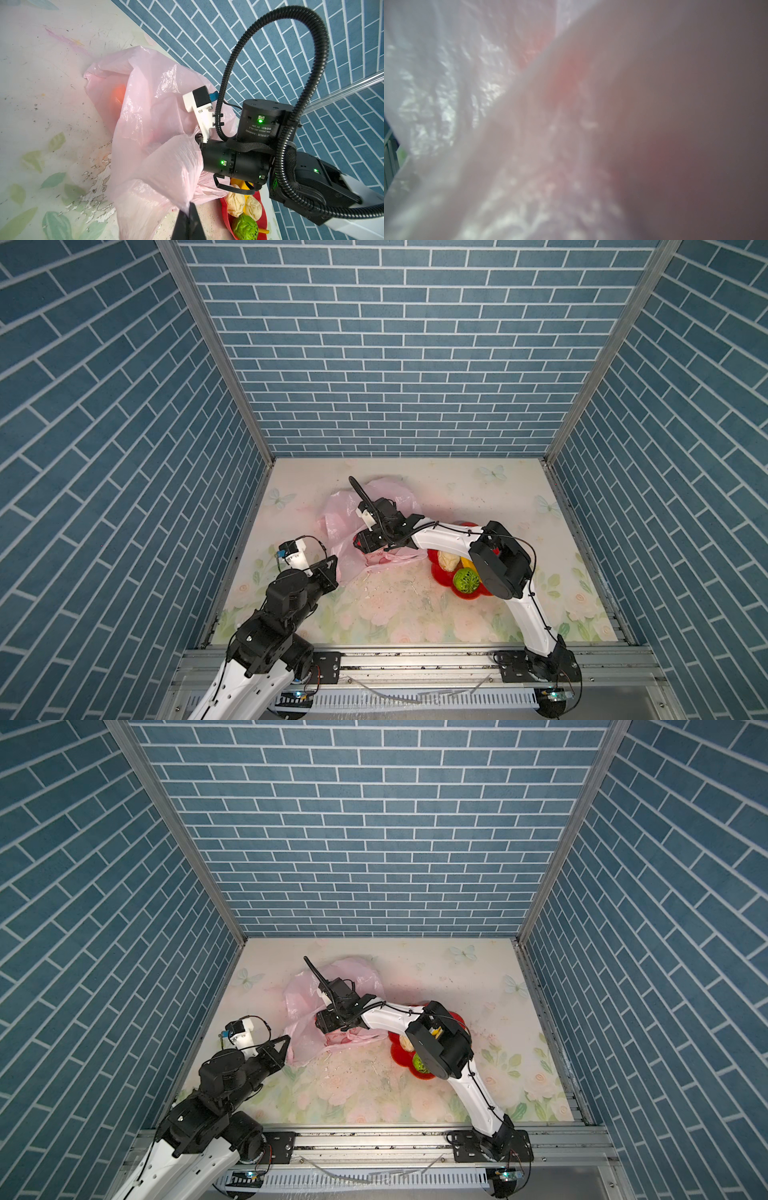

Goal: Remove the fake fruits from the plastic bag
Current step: 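Reach deeper into the bag and close the right gripper on the red fruit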

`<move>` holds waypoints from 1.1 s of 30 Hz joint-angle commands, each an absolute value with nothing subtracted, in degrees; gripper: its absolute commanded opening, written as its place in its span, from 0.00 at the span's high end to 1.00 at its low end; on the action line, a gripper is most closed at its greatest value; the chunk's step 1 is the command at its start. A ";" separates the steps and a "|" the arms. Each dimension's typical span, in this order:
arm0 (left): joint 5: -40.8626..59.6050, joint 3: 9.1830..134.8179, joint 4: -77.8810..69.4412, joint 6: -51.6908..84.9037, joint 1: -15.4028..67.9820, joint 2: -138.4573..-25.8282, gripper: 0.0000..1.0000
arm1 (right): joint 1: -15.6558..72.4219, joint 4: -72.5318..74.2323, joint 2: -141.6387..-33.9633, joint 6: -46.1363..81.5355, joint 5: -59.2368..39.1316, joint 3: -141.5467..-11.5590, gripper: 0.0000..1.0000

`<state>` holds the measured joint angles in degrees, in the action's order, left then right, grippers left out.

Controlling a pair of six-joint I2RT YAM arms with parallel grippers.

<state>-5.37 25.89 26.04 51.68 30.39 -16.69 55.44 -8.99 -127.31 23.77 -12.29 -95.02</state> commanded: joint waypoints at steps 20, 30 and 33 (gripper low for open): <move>-6.42 25.83 27.30 51.15 30.40 -14.90 1.00 | 54.94 -8.92 -124.50 25.05 -13.79 -93.78 0.34; -7.05 26.53 29.89 51.23 30.39 -13.61 1.00 | 54.06 -8.08 -125.25 25.69 -12.77 -92.58 0.37; -7.22 26.76 30.30 51.08 30.37 -13.50 1.00 | 53.69 -7.74 -125.26 25.66 -12.68 -91.59 0.38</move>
<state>-6.37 25.80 28.88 51.66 30.39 -14.06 54.43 -8.43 -125.64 24.25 -13.30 -93.58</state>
